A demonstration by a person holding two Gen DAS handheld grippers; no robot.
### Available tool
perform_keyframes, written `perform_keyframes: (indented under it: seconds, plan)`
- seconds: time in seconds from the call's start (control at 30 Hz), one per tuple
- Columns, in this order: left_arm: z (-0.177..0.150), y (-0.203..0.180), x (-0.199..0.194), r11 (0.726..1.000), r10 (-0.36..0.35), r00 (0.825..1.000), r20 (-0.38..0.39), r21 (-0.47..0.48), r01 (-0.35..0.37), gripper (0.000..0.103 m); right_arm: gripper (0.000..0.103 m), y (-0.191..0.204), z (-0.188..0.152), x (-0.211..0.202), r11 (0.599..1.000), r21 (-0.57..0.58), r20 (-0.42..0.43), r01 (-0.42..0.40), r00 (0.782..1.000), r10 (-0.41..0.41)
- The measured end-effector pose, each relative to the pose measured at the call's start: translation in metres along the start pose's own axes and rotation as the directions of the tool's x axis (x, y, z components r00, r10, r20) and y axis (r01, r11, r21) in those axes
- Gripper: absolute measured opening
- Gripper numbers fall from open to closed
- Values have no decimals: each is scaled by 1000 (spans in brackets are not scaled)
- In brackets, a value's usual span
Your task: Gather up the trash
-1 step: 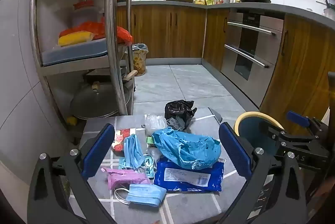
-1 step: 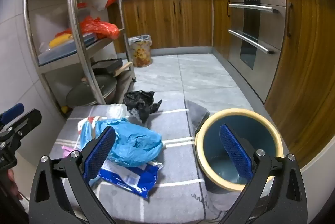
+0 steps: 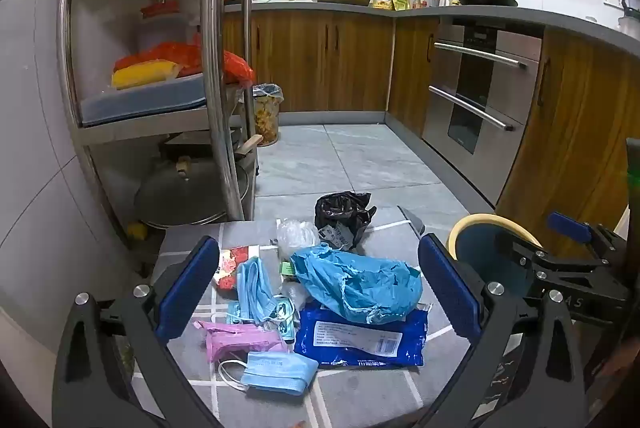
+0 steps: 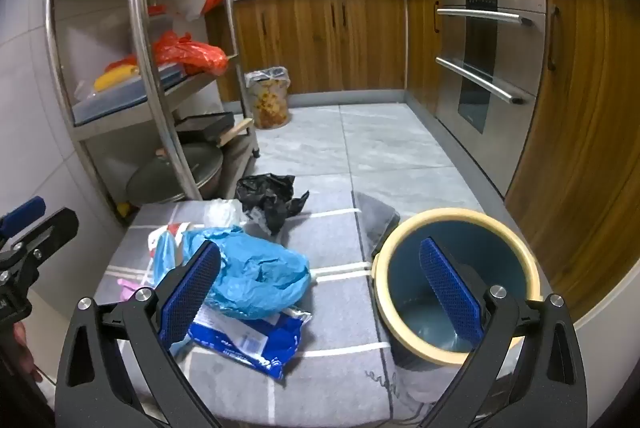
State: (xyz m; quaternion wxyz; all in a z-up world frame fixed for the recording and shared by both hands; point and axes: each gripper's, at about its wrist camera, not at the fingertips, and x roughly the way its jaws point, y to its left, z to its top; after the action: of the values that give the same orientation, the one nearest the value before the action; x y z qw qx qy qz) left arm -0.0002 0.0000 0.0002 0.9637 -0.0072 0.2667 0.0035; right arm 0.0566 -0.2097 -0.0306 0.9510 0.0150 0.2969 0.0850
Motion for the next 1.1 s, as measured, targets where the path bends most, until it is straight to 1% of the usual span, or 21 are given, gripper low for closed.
perform_keyframes:
  seconds: [0.03,0.17,0.3,0.33,0.37,0.5,1.1]
  plan:
    - [0,0,-1,1000,-2,1000,10,-5,3,98,99,0,0,0,1000,0,3,1,1000,-1]
    - [1,1,2,1000,1,1000,-2,-12,-1,98,99,-1,0,-1,1000,-4,9,6,1000,-6]
    - [1,3,1,1000,-5,1000,6,-18,5,98,99,-1,0,-3,1000,-8,10,13,1000,-13]
    - [-1,5,4,1000,-5,1000,6,-16,5,98,99,0,-8,-6,1000,11,33,10,999,-10]
    - [-1,5,3,1000,-6,1000,6,-17,6,98,99,2,-2,-3,1000,-4,24,10,1000,-10]
    - [-2,4,1,1000,0,1000,10,-15,0,98,99,1,-1,-6,1000,-5,21,13,1000,-13]
    - [-2,9,-2,1000,7,1000,7,-22,-6,98,99,-2,-3,-2,1000,-2,17,15,1000,-15]
